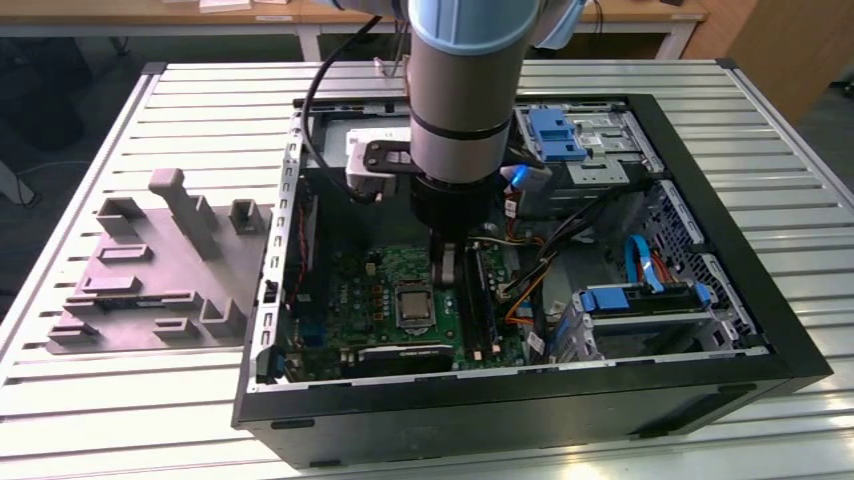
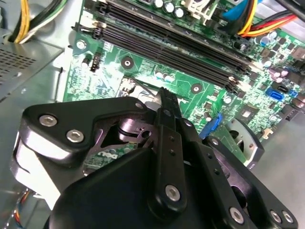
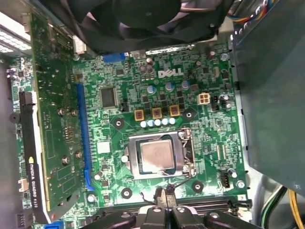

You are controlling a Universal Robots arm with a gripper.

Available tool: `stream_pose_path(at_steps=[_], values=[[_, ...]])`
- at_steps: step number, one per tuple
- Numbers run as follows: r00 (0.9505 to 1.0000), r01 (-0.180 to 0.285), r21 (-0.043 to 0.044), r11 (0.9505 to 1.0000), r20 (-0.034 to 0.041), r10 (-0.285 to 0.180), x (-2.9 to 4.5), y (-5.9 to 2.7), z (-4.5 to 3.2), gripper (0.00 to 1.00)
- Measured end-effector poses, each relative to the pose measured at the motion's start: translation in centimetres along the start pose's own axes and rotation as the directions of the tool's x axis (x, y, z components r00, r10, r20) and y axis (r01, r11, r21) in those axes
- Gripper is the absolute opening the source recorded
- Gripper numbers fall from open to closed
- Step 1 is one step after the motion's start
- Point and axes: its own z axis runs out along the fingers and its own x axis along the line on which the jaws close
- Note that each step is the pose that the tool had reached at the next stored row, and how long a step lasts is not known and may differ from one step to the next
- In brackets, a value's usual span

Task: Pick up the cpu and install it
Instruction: 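Install the first cpu locking lever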

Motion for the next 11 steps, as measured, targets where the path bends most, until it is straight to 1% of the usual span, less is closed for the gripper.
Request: stream_pose_path(at_steps=[4, 9, 11], values=[[1.0000, 0.000, 0.0002, 1.0000, -0.0004, 0.000, 0.21, -0.02, 0.13, 0.11], [0.9999, 0.012, 0.0008, 0.9999, -0.0005, -0.012, 0.50, -0.07, 0.94, 0.11], [0.9998, 0.018, 0.0011, 0.9998, -0.0006, -0.018, 0.59, -0.08, 1.11, 0.11]])
